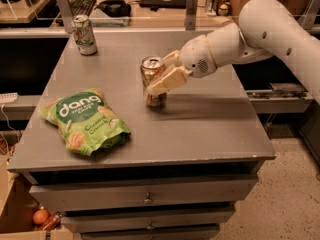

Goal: Move orange can near green rice chip bag

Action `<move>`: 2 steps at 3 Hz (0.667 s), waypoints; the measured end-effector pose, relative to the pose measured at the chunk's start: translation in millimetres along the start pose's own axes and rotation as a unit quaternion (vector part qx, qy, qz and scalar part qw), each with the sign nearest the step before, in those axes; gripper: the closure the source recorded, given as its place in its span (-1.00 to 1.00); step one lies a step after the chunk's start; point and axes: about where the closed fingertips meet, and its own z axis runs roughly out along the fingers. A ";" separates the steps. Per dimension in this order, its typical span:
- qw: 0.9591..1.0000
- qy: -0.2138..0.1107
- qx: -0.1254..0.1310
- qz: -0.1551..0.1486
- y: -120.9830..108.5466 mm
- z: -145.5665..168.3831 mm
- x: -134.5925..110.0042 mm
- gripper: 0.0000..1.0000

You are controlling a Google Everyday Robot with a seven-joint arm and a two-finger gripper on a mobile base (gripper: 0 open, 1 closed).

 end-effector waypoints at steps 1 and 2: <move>0.999 -0.012 -0.038 -0.010 25.6 19.9 -9.5 0.67; 0.997 -0.021 -0.065 -0.019 45.9 35.7 -13.1 0.19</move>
Offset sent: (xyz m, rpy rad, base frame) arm -0.0621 0.0580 -0.0144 0.0614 0.0321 0.1941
